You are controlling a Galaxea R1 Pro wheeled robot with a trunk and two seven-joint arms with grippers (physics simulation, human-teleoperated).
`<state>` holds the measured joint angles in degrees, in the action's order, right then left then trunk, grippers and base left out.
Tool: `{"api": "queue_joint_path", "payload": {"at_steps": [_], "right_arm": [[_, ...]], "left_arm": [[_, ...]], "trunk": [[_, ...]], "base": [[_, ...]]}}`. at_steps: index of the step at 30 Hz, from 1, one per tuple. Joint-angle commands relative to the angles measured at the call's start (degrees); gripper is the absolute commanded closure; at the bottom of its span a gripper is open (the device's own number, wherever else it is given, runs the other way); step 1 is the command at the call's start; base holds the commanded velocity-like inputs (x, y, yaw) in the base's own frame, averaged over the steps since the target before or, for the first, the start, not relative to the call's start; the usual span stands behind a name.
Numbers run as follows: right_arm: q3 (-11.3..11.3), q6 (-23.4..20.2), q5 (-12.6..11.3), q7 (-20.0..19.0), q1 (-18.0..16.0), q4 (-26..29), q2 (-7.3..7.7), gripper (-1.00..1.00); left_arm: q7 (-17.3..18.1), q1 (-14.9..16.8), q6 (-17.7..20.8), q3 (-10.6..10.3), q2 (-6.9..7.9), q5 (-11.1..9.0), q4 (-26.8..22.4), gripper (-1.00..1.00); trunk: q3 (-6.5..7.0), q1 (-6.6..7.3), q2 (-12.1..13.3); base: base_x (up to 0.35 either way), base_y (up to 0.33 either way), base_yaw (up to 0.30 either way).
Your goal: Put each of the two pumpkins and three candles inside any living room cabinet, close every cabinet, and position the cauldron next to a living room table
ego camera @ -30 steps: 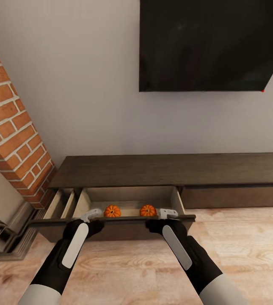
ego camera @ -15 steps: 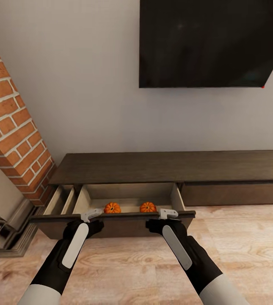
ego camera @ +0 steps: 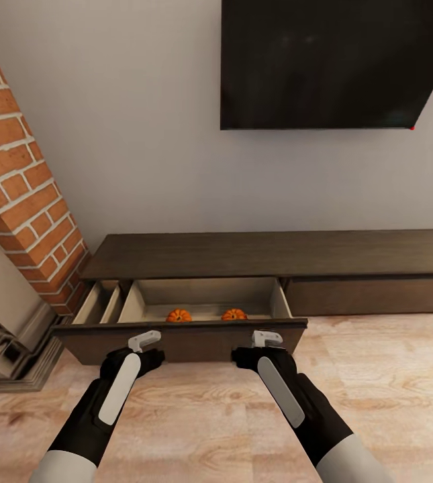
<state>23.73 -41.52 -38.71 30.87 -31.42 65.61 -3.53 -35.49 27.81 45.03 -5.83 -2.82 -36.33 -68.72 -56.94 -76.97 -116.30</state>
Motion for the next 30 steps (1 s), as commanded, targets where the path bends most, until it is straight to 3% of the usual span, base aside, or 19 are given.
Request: {"api": "queue_joint_path", "payload": {"at_steps": [1,30], "right_arm": [[0.09,-0.05,-0.58,0.59,-0.05,0.05,0.01,-1.00],[0.27,0.44,0.00,0.54,-0.05,-0.50,0.01,-1.00]], "left_arm": [[-0.61,0.03,0.05,-0.06,0.01,-0.59,-0.06,-1.00],[-0.85,-0.10,-0.86,-0.30,0.42,0.44,-0.30,-1.00]], "trunk": [[-0.23,-0.19,-0.44],[-5.44,-6.56,-12.07]], "base": [[-0.164,0.000,0.000],[-0.011,0.000,0.000]]}}
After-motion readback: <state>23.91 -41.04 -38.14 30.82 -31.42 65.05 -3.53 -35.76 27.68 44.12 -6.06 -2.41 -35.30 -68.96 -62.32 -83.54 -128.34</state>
